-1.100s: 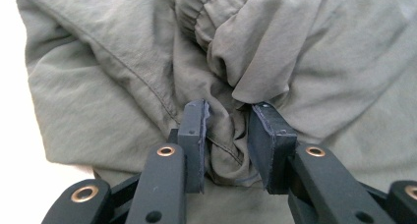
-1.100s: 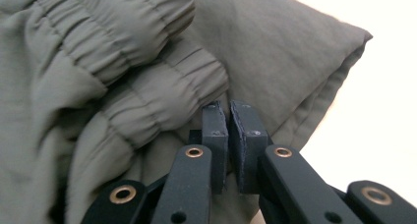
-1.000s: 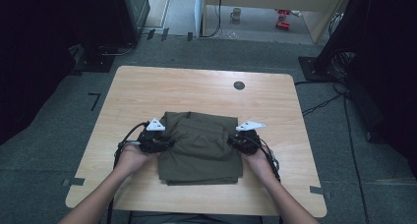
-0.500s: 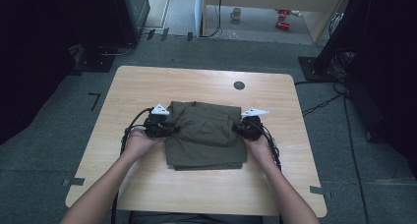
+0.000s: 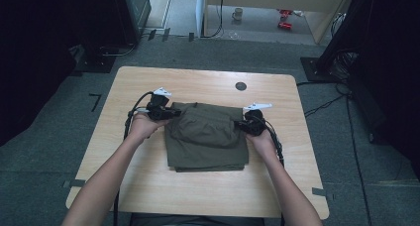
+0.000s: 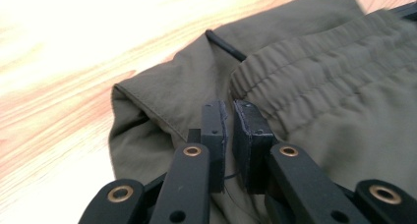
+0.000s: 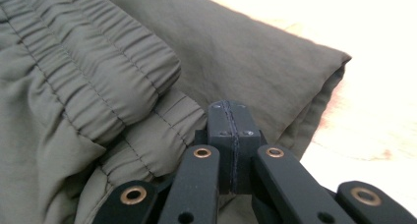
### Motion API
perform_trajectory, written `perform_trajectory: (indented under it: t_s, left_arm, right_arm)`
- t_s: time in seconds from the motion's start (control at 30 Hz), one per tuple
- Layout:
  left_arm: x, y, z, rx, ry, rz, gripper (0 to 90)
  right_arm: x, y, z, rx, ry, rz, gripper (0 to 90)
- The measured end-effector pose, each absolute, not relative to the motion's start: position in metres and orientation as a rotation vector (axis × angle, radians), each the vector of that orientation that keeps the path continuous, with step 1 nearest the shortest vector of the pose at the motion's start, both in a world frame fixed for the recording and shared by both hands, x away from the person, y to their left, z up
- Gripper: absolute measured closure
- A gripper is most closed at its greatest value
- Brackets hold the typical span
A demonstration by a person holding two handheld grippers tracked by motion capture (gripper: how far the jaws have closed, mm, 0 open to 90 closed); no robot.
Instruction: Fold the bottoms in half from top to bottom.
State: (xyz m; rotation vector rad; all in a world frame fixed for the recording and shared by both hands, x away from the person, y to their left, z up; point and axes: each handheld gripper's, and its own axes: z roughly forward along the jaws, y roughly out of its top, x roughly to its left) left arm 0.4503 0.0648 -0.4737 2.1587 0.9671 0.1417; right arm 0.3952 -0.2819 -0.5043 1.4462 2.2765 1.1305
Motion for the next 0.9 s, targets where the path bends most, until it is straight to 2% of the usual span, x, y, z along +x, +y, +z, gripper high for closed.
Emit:
perform_trajectory:
  t_s: [0.27, 0.5, 0.9]
  left_arm:
    - [0.458, 0.054, -0.496, 2.177, 0.99, 0.105, 84.4]
    - [0.455, 0.054, -0.497, 2.165, 0.985, 0.088, 84.0]
    - [0.431, 0.06, -0.473, 2.094, 0.904, 0.106, 78.8]
  right_arm:
    - [0.398, -0.281, -0.512, 1.471, 2.28, 1.122, 89.4]
    - [0.392, -0.283, -0.512, 1.47, 2.28, 1.122, 89.7]
    - [0.376, -0.282, -0.49, 1.425, 2.256, 1.303, 89.0]
